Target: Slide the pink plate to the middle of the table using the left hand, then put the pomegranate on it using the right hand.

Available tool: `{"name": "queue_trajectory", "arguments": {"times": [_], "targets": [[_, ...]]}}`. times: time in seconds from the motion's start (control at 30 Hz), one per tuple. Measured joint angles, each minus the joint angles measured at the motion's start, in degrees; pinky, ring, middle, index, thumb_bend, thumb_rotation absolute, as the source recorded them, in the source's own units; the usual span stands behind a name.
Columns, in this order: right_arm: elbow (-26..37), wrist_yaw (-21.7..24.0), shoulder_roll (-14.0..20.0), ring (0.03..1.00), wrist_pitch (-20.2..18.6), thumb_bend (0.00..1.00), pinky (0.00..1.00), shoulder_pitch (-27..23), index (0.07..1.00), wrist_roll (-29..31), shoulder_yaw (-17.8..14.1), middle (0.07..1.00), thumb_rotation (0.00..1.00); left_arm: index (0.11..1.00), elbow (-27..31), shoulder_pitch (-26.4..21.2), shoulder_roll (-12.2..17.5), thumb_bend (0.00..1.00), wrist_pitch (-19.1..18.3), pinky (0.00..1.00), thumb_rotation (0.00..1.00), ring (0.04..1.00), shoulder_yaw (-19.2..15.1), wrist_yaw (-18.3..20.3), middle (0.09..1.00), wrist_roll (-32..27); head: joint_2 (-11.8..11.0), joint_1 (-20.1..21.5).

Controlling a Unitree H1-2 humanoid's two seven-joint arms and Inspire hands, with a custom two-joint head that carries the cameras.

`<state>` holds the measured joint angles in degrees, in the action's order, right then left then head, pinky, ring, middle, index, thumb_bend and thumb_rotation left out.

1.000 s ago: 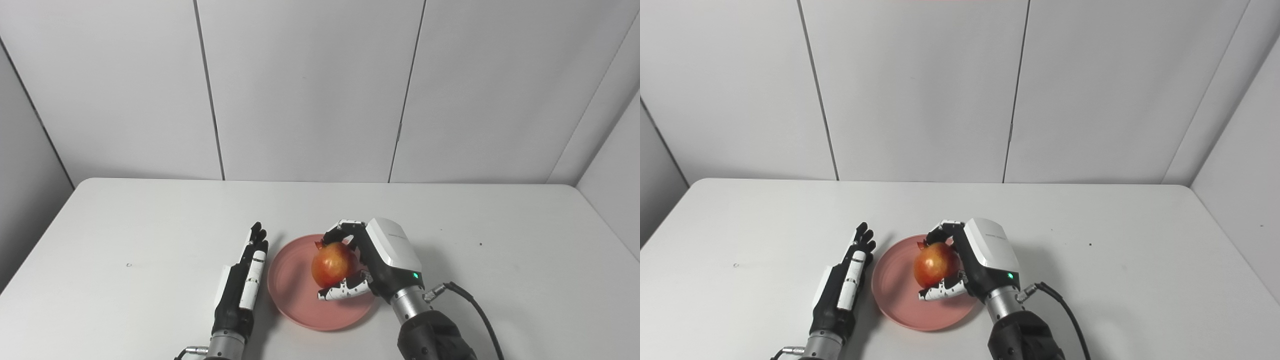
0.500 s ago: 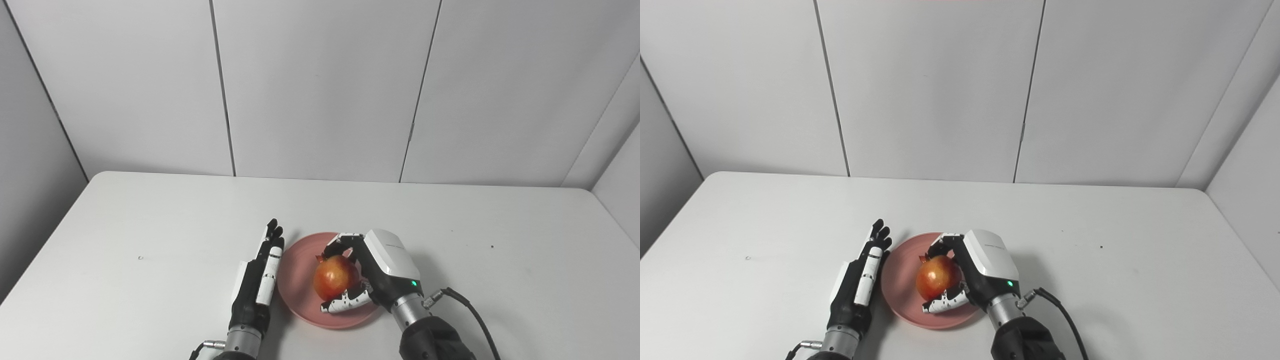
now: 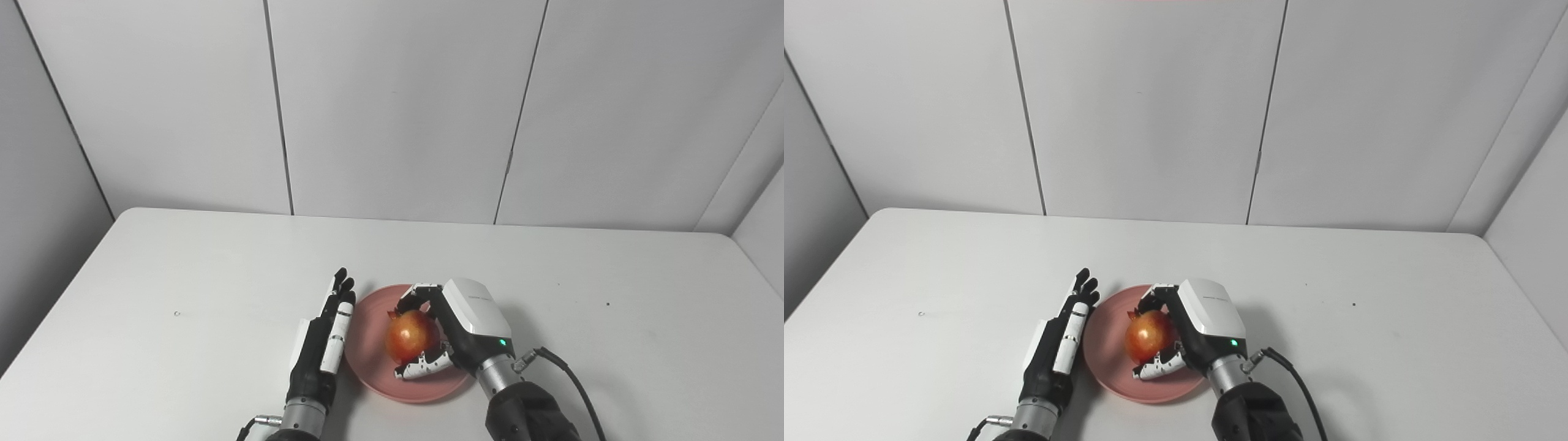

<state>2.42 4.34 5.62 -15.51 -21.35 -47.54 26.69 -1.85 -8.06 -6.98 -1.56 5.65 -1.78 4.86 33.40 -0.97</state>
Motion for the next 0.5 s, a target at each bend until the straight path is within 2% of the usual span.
{"name": "queue_trajectory", "arguments": {"times": [0.07, 0.1, 0.13, 0.23, 0.37, 0.5], "targets": [[0.0, 0.3, 0.0, 0.322, 0.0, 0.53, 0.21, -0.2, 0.501, -0.7, 0.2, 0.471, 0.00, 0.970, 0.0, 0.0, 0.0, 0.40, 0.0, 0.98, 1.00, 0.972, 0.0, 0.0, 0.979, 0.3, 0.0, 0.0], [0.0, 0.4, 0.0, 0.342, 0.0, 0.53, 0.22, -0.3, 0.497, -1.1, 0.4, 0.477, 0.00, 0.970, 0.0, 0.0, 0.0, 0.40, 0.0, 0.98, 1.00, 0.972, 0.0, 0.0, 0.979, 0.3, 0.0, 0.0], [0.0, 0.7, 0.0, 0.467, 0.0, 0.67, 0.34, -0.4, 0.610, -1.4, 0.5, 0.575, 0.06, 0.969, 0.0, 0.0, 0.0, 0.40, 0.0, 0.98, 1.00, 0.972, 0.0, 0.0, 0.979, 0.3, 0.1, 0.0], [0.5, 3.0, 0.3, 0.679, -0.2, 0.77, 0.56, -0.9, 0.725, -2.2, 0.8, 0.747, 0.15, 0.970, 0.0, 0.0, -0.1, 0.40, 0.0, 0.98, 1.00, 0.974, 0.0, 0.0, 0.978, 0.3, 0.1, 0.0], [1.5, 7.8, 0.5, 0.763, -1.2, 0.81, 0.65, -1.0, 0.796, -3.1, 1.1, 0.808, 0.24, 0.968, 0.0, 0.0, -0.1, 0.40, 0.0, 0.98, 1.00, 0.973, 0.0, 0.0, 0.977, 0.3, 0.2, 0.0], [3.8, 12.9, 0.8, 0.850, -2.2, 0.86, 0.80, -1.0, 0.878, -4.4, 1.2, 0.874, 0.33, 0.973, 0.0, 0.0, -0.1, 0.41, 0.0, 0.98, 1.00, 0.980, 0.0, 0.0, 0.983, 0.3, 0.2, 0.0]]}}
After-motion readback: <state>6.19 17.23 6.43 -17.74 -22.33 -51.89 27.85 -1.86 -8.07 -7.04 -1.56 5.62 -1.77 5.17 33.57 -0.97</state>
